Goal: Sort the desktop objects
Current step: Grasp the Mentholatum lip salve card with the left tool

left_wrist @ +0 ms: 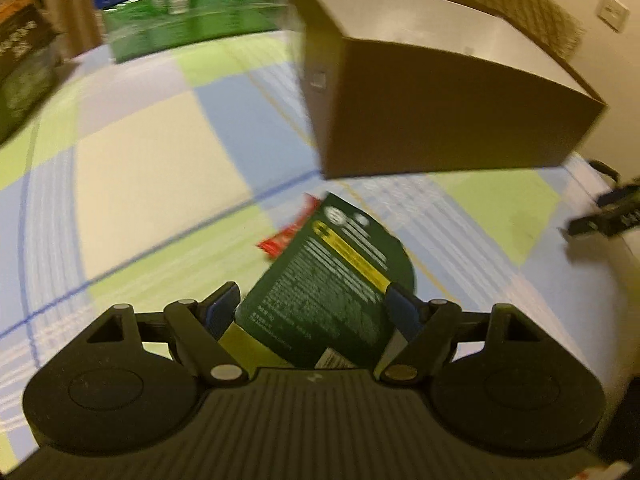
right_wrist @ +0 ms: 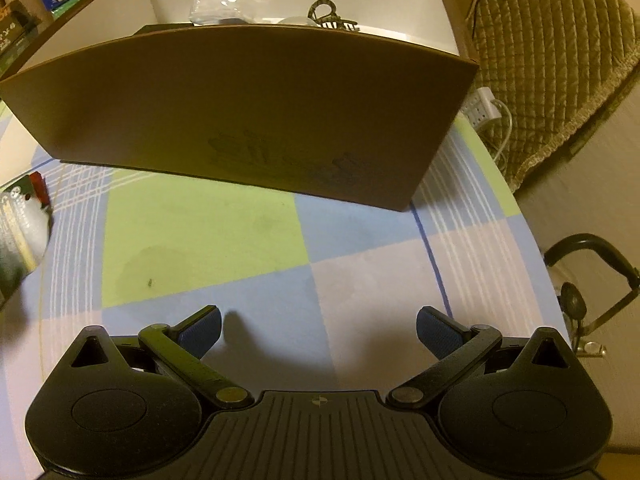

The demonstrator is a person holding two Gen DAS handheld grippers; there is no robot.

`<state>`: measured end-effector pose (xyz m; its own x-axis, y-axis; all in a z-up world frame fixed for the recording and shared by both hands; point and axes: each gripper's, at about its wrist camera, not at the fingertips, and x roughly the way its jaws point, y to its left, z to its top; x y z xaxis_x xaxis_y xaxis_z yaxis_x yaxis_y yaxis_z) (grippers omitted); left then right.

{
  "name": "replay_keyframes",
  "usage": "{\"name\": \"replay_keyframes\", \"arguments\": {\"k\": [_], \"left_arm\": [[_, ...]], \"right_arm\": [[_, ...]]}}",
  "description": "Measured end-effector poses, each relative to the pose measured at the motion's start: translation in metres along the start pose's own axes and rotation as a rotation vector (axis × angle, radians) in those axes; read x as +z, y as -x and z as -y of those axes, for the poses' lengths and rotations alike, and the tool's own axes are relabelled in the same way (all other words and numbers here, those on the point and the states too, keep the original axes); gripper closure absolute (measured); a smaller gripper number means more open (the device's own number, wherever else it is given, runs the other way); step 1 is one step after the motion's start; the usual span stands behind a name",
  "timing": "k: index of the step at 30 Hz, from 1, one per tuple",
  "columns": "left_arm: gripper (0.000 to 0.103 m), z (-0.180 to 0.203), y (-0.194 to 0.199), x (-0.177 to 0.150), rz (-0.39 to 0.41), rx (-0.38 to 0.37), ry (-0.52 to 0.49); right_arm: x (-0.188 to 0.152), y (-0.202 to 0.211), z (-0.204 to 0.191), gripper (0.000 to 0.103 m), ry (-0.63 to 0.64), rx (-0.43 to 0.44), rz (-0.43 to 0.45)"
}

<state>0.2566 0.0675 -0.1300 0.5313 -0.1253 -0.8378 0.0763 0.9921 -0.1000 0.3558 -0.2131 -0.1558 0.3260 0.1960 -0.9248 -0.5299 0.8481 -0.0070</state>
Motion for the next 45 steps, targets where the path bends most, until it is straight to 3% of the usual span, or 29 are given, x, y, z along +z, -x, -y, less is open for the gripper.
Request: {"name": "replay_keyframes", "arguments": {"k": [3,6,9,14,17,21,26,32,37,40,45], "left_arm": [[0.03,0.021,0.001,-0.008,-0.014,-0.048,-0.021],[0.045,0.043,0.0,-0.014,-0.017,-0.05,-0.02],[0.063,0.046,-0.003,-0.014,-0.005,-0.05,0.075],[0.072,0.038,-0.003,-0.014,0.016,-0.08,0.258],[0.075,0.036,0.003,-0.012,0.022,-0.076,0.281],[0.076,0.054,0.018,-0.006,0.029,-0.007,0.175],[0.078,0.092,0.04,0.001,0.019,0.125,-0.09],[0.078,0.133,0.056,-0.011,0.003,0.291,-0.385],[0.078,0.159,0.055,-0.029,-0.015,0.365,-0.527],[0.078,0.169,0.052,-0.035,-0.021,0.303,-0.525],[0.073,0.172,0.056,-0.038,-0.018,0.159,-0.383]], "right_arm": [[-0.001,0.0,0.001,0.002,-0.002,-0.002,0.0],[-0.004,0.002,0.005,0.002,-0.004,-0.003,0.0],[-0.008,0.006,0.008,0.002,-0.004,-0.007,0.003],[-0.015,0.005,0.013,0.002,-0.009,-0.011,0.012],[-0.019,0.006,0.022,0.002,-0.01,-0.013,0.02],[-0.02,0.01,0.031,0.002,-0.017,-0.013,0.027],[-0.022,0.014,0.035,0.002,-0.018,-0.007,0.038],[-0.025,0.018,0.039,0.002,-0.009,0.006,0.048],[-0.026,0.018,0.044,0.002,0.002,0.016,0.052],[-0.027,0.02,0.046,0.002,0.009,0.021,0.055],[-0.028,0.021,0.049,0.002,0.02,0.025,0.056]]}}
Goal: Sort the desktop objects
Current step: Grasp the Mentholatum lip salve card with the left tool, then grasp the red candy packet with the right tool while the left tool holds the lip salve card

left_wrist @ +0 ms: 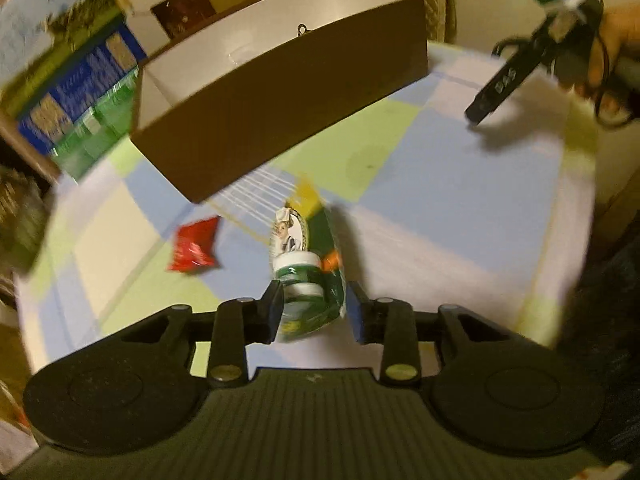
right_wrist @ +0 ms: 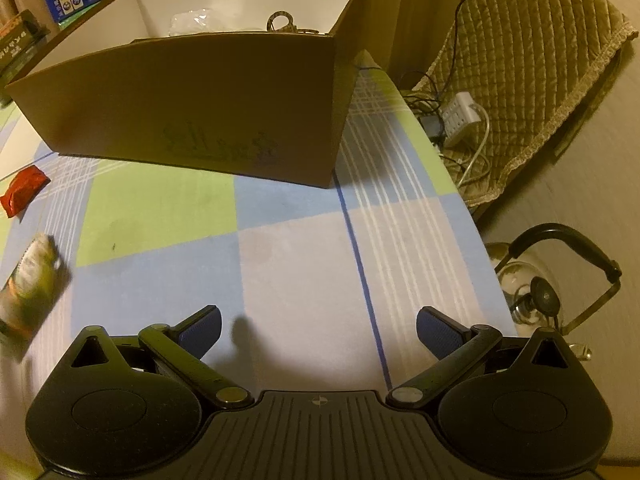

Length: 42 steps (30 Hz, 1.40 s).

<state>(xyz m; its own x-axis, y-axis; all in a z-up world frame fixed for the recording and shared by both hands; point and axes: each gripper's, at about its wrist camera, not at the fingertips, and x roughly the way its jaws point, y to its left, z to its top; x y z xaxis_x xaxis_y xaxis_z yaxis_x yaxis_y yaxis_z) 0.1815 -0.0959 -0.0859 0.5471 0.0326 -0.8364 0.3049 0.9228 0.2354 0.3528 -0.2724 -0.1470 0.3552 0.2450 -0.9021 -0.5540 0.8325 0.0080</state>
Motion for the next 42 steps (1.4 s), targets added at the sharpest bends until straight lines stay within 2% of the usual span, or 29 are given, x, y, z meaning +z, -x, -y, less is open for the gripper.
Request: {"name": "replay_keyframes", "arguments": {"k": [3,12,14,25,27,36,42], "left_arm": [[0.073,-0.002,-0.004,-0.003,-0.014,-0.037,0.083],[0.072,0.003,-0.014,-0.006,-0.051,-0.024,0.17],[0.069,0.003,-0.018,-0.005,-0.057,-0.021,0.183],[0.069,0.006,-0.057,0.006,-0.131,0.005,0.218],[0.073,0.007,-0.063,0.006,-0.142,-0.001,0.222],[0.075,0.009,-0.062,0.01,-0.133,0.01,0.233],[0.075,0.0,-0.045,-0.003,-0.134,0.041,0.285]], "right_arm": [[0.0,-0.001,0.002,0.002,0.009,0.006,-0.001],[0.003,-0.003,0.004,0.002,0.039,0.029,0.003],[0.003,-0.003,0.006,0.002,0.041,0.032,0.003],[0.003,-0.003,0.014,0.002,0.04,0.037,-0.001],[0.002,-0.003,0.017,0.002,0.039,0.037,-0.001],[0.002,-0.005,0.015,0.002,0.055,0.051,-0.001],[0.004,-0.011,0.005,0.002,0.078,0.072,-0.005]]}}
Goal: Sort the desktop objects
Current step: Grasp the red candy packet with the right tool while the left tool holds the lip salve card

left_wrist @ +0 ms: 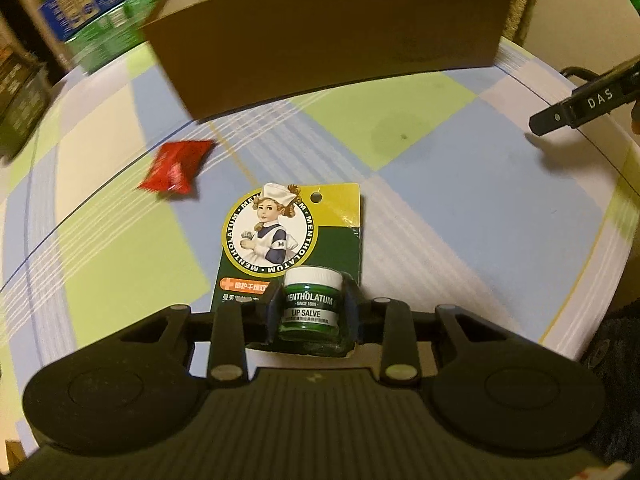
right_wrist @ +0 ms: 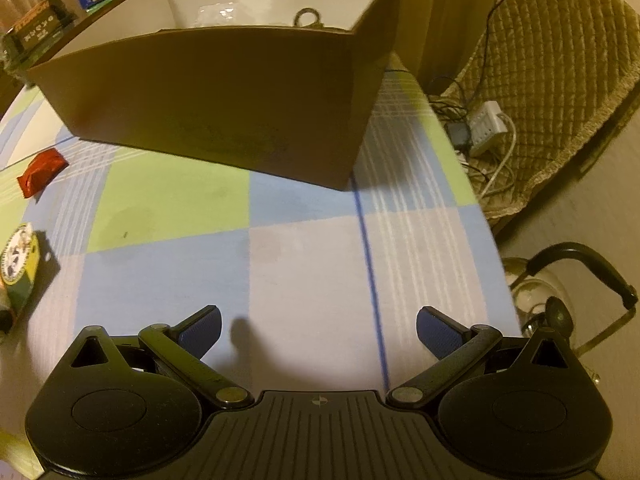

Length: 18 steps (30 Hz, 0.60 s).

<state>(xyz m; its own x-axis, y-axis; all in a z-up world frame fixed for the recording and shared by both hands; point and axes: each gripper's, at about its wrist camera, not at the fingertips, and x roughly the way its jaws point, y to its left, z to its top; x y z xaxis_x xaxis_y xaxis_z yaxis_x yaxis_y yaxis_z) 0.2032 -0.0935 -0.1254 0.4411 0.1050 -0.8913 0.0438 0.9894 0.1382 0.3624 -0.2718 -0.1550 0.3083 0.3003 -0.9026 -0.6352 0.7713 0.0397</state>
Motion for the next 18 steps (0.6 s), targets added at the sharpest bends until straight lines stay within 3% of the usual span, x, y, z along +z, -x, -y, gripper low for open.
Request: {"name": "replay_keyframes", "arguments": {"k": [7,18], "left_arm": [[0.075,-0.032,0.02,-0.024,-0.017,0.079,0.093],[0.075,-0.089,0.037,-0.04,0.006,0.174,0.262]], "right_arm": [[0.006,-0.004,-0.029,0.002,0.076,0.098,0.013],[0.035,-0.013,-0.11,0.002,0.245,0.257,0.053]]}}
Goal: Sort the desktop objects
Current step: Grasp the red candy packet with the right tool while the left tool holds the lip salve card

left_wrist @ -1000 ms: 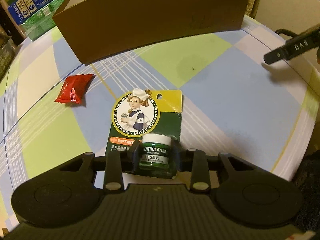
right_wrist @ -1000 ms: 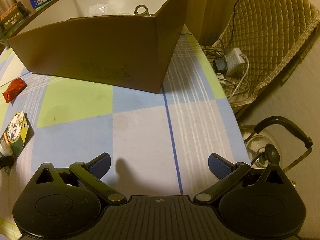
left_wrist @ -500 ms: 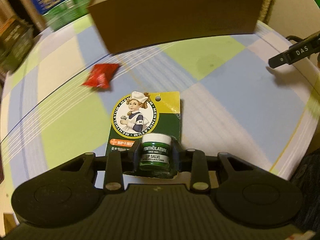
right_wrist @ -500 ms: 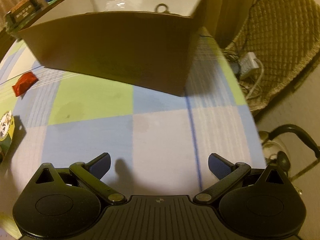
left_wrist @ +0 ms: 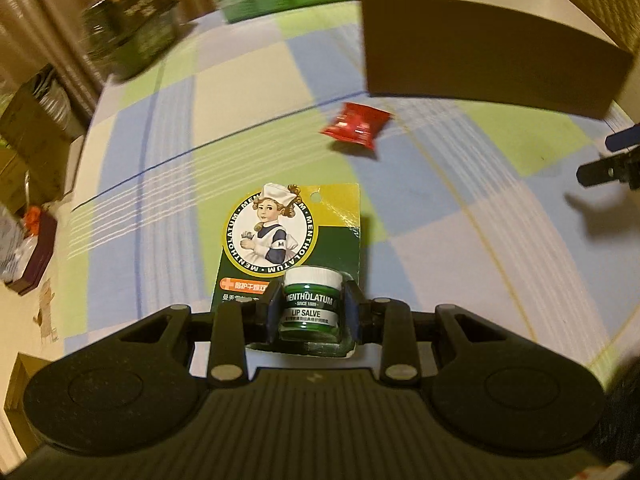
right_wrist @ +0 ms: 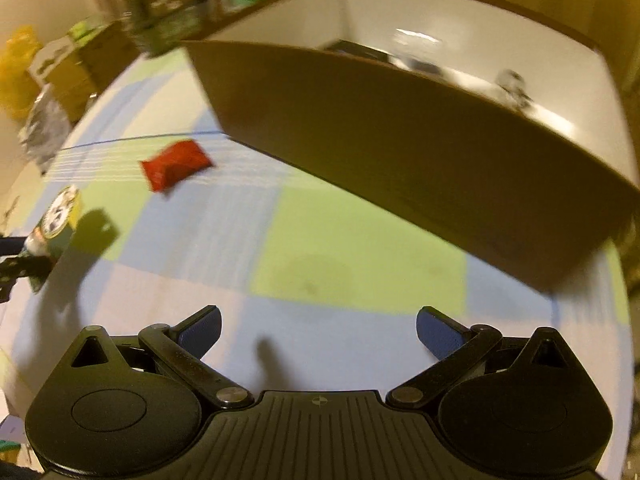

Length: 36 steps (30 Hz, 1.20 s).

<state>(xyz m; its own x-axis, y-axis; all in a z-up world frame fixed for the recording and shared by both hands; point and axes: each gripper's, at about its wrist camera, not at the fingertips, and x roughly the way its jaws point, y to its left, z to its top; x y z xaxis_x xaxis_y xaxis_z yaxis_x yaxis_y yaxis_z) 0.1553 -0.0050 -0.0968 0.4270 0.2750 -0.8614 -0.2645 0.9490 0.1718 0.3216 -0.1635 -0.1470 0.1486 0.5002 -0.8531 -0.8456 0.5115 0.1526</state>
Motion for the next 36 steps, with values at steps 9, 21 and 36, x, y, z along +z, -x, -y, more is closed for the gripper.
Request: {"name": "replay_keyframes", "arguments": {"k": [9,21,36], "left_arm": [[0.075,-0.043,-0.009,0.023,0.034,0.05,0.08],[0.075,-0.081,-0.039,0.062,0.049,0.044,0.138],[0.075,-0.097,-0.068,0.086,0.04,0.019,0.125]], "right_arm": [[0.048,-0.034,-0.058,0.002,0.133,0.078,0.067],[0.095,-0.081,-0.1,0.007,0.248,0.137,0.127],[0.101,-0.115,-0.117,0.034,0.274,0.154,0.086]]}}
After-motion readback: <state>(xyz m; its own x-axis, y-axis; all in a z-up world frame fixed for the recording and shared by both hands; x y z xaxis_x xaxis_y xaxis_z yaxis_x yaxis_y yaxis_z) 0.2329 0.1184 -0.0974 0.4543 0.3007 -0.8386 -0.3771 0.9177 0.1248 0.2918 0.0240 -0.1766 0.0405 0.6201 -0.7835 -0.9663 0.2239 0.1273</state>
